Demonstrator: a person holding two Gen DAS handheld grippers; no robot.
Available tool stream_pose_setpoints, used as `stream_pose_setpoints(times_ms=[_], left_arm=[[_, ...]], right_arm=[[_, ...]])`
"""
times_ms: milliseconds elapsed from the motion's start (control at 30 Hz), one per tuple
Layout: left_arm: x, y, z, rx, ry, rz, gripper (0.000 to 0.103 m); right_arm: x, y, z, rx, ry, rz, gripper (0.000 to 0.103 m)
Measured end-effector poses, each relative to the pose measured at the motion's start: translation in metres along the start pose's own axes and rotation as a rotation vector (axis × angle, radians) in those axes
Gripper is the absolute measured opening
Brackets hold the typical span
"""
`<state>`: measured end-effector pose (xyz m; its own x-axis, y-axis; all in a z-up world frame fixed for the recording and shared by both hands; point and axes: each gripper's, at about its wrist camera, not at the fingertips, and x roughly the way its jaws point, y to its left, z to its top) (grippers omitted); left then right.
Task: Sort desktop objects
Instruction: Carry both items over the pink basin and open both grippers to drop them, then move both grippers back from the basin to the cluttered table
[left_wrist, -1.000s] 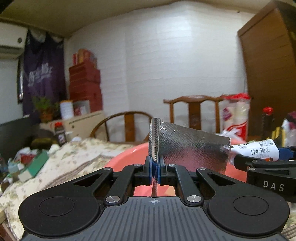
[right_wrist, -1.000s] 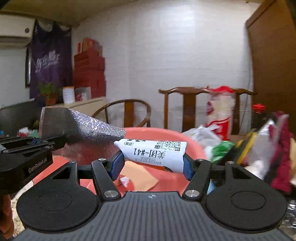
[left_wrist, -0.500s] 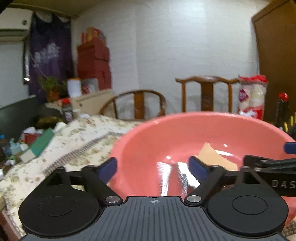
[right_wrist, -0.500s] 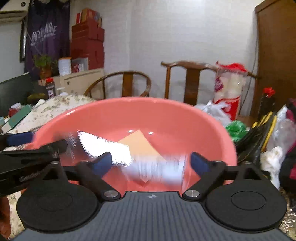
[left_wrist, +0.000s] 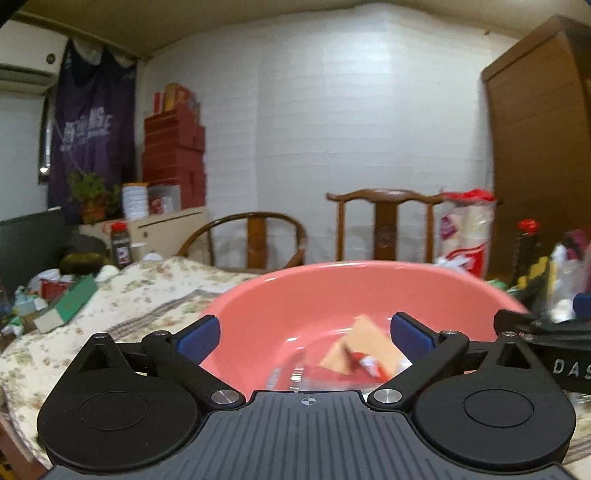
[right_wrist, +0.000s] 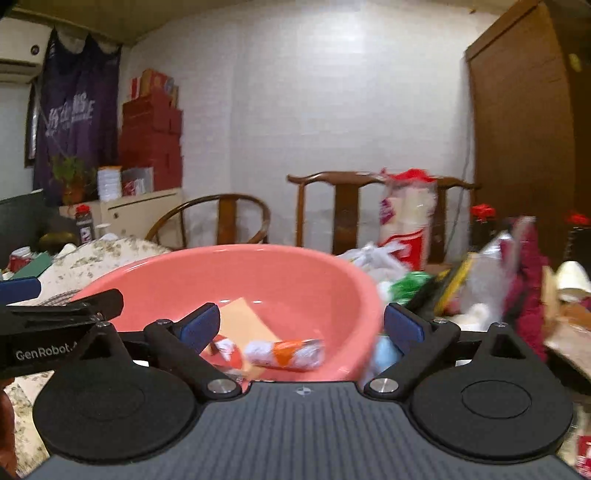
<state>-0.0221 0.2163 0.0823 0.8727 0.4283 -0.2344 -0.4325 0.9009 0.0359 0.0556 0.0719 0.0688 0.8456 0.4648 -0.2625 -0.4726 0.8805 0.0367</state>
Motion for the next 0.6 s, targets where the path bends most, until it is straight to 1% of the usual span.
stream_pose_setpoints(times_ms=[100,200,267,433,600], left_arm=[[-0.014,-0.020,-0.005,-0.005,-0.012,-0.058,0.103],[-0.028,-0.045,-0.015,0.011,-0.023,-0.124,0.103],[-0.035,-0.064,-0.023,0.029,-0.027,-0.163,0.103],[-0.041,-0.111,-0.042,0.070,-0.010,-0.269,0.103],[-0.040,-0.161,-0.063,0.147,-0.002,-0.360,0.103]], right_arm=[[-0.018,-0.019,-0.009,0.022,-0.017,-0.053,0.098],[-0.036,-0.039,-0.024,0.038,-0.030,-0.113,0.098],[-0.049,-0.053,-0.036,0.039,-0.038,-0.168,0.098],[-0.077,-0.091,-0.064,0.046,-0.034,-0.294,0.098],[-0.100,-0.129,-0.090,0.040,-0.025,-0.419,0.098]])
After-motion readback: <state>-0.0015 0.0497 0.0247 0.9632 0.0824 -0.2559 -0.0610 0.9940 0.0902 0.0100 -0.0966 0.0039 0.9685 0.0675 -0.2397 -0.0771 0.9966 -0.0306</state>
